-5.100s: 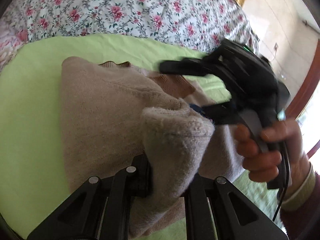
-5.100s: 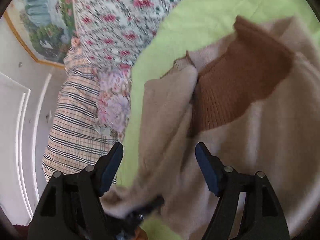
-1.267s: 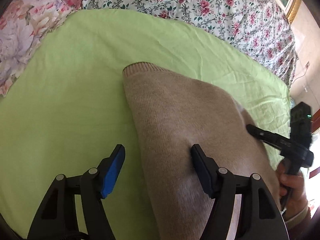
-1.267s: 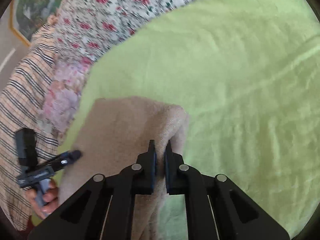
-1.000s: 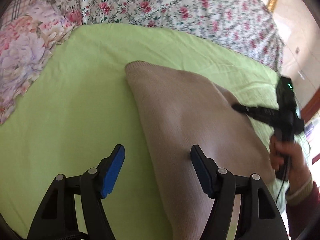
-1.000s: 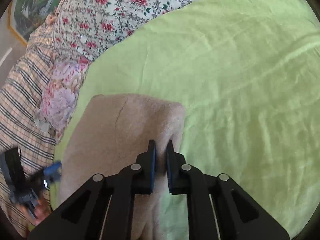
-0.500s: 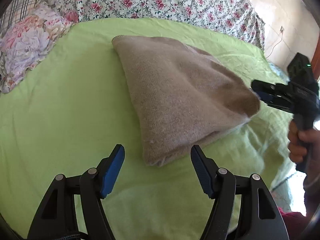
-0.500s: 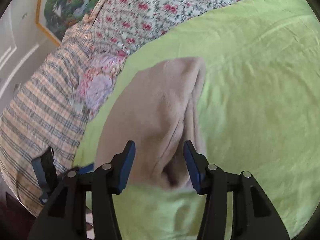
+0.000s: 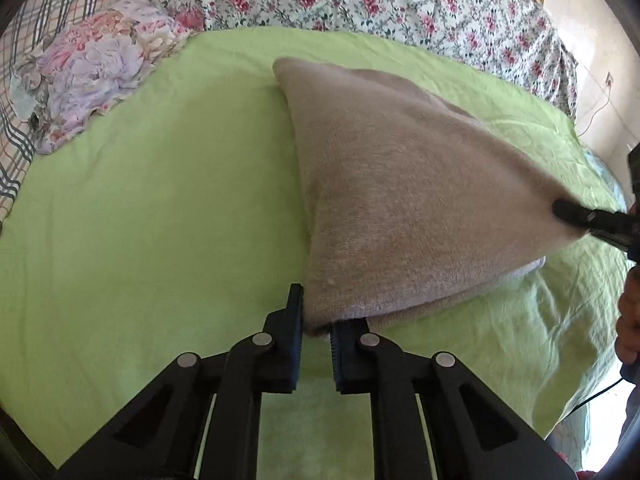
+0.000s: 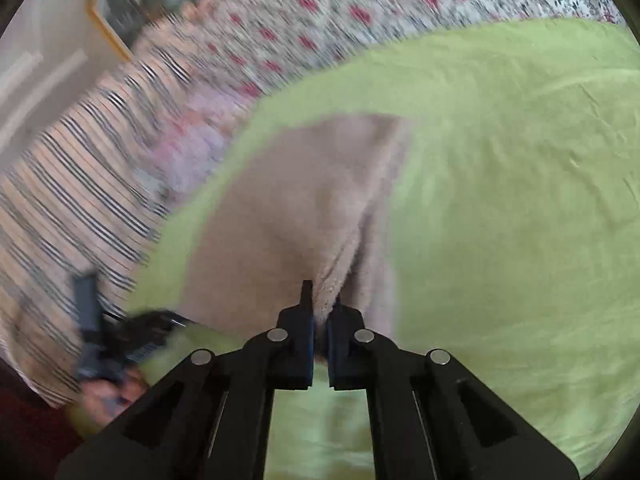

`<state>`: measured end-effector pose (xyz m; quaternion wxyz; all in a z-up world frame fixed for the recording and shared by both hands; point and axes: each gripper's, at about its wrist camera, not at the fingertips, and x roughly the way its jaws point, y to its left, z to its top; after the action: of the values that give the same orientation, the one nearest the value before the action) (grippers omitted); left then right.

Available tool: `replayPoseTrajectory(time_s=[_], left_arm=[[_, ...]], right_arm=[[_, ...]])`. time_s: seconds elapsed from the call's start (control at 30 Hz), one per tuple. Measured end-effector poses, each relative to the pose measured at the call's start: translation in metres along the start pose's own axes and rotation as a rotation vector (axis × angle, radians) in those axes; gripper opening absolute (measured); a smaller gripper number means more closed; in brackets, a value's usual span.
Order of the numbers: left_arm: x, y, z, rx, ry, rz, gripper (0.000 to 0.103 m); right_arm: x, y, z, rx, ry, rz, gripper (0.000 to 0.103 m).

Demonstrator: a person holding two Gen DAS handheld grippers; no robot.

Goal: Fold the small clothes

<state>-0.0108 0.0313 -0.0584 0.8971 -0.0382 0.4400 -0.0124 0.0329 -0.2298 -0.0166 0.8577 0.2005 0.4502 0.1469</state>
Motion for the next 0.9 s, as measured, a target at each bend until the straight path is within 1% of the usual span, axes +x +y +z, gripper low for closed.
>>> replayPoseTrajectory(time_s=[0.07,0.1,0.13,0.2,0.3,0.33,0.4,0.47,0.53,0.57,0.6,0.63,0.67,0.7,0.73,0.8,0.83,0.9], left_arm=[[-0.002,-0.002,-0.002,-0.004,0.009,0.000,0.010],[-0.001,0.000,-0.002,-0.015,0.017,-0.013,0.010],[-0.002,0.003,-0.003,-0.032,0.028,-0.032,0.010],[-0.001,0.006,-0.005,-0.049,0.037,-0.047,0.010],[0.003,0.009,-0.004,-0.061,0.054,-0.062,0.009],[0.003,0.009,-0.004,-0.063,0.058,-0.064,0.009],[0.003,0.010,-0.003,-0.060,0.064,-0.074,0.010],[0.000,0.011,-0.004,-0.043,0.073,-0.102,0.010],[-0.011,0.015,-0.007,-0.021,0.074,-0.149,0.010],[-0.018,0.018,-0.008,-0.009,0.063,-0.176,0.010],[-0.028,0.021,-0.009,0.002,0.044,-0.196,0.010],[-0.041,0.025,-0.008,0.019,0.015,-0.226,0.010],[-0.048,0.026,-0.005,0.028,-0.002,-0.245,0.010],[-0.055,0.027,0.000,0.038,-0.024,-0.266,0.011],[-0.061,0.027,0.007,0.053,-0.047,-0.283,0.012],[-0.065,0.021,0.021,0.069,-0.093,-0.294,0.014],[-0.064,0.018,0.029,0.074,-0.110,-0.312,0.014],[-0.056,0.012,0.040,0.082,-0.114,-0.363,0.014]], right_arm=[[0.010,-0.002,-0.006,-0.021,0.043,-0.030,0.005],[0.015,-0.003,-0.009,-0.044,0.065,-0.064,0.005],[0.016,-0.003,-0.010,-0.045,0.070,-0.071,0.005],[0.015,-0.008,-0.011,-0.035,0.070,-0.071,0.005],[0.024,-0.008,-0.011,-0.065,0.099,-0.114,0.005],[0.025,-0.008,-0.010,-0.064,0.102,-0.117,0.005],[0.026,-0.007,-0.010,-0.065,0.109,-0.125,0.005],[0.023,-0.003,-0.011,-0.071,0.123,-0.128,0.005],[0.013,0.000,-0.012,-0.054,0.132,-0.105,0.010],[0.006,-0.001,-0.011,-0.037,0.127,-0.082,0.011],[0.001,-0.002,-0.009,-0.020,0.117,-0.060,0.015],[-0.004,-0.004,-0.005,0.013,0.097,-0.026,0.023],[-0.009,-0.009,-0.001,0.043,0.074,-0.003,0.028],[-0.013,-0.014,0.007,0.074,0.042,0.015,0.037],[-0.014,-0.021,0.018,0.105,0.006,0.032,0.039],[-0.005,-0.029,0.042,0.139,-0.039,0.039,0.039],[0.004,-0.034,0.053,0.163,-0.052,0.049,0.039],[0.028,-0.044,0.073,0.217,-0.047,0.076,0.039]])
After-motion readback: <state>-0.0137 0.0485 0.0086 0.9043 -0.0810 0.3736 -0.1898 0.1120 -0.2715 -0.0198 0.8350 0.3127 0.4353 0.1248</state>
